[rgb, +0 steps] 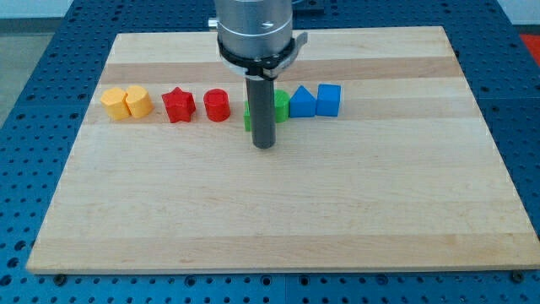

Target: Place green star right side of red circle

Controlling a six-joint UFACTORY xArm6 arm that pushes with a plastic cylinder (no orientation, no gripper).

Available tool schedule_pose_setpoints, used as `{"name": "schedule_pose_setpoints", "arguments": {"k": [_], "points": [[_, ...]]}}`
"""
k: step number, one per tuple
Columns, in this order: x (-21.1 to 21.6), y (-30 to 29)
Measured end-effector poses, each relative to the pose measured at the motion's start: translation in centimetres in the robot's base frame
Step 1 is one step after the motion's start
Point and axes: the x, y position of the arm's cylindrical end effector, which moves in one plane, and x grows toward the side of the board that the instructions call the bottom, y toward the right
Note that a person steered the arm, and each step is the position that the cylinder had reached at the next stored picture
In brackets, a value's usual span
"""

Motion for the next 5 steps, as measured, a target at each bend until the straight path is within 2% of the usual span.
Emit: {"name": "schedule_pose_setpoints", "arguments": {"k": [5], "points": [[-2.3,-2.9]]}}
